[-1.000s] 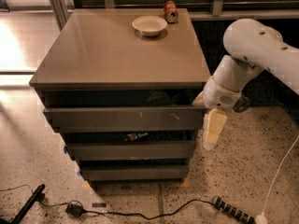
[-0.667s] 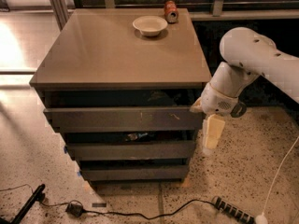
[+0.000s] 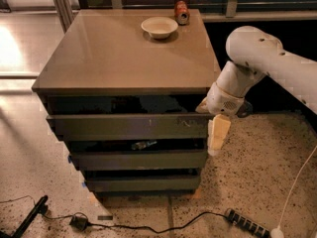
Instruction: Open top drawer
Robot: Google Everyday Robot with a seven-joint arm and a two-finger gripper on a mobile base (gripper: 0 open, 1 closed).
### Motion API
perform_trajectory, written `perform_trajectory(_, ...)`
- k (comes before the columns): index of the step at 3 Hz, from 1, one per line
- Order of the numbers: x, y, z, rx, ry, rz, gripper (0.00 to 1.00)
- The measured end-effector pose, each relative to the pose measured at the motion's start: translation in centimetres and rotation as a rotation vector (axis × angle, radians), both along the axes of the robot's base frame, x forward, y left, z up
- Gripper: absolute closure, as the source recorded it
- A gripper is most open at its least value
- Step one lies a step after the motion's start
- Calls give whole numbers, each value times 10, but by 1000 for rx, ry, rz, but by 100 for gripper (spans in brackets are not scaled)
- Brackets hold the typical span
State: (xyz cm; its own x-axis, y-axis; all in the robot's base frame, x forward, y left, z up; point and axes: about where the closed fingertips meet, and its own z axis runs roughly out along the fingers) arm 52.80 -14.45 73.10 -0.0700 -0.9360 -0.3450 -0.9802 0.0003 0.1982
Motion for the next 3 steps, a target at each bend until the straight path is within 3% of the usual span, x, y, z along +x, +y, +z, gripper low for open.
perform_trajectory(2,6,8,-17,1,27,20,0)
perform_trajectory(3,15,10,-11,55,-16,2,0)
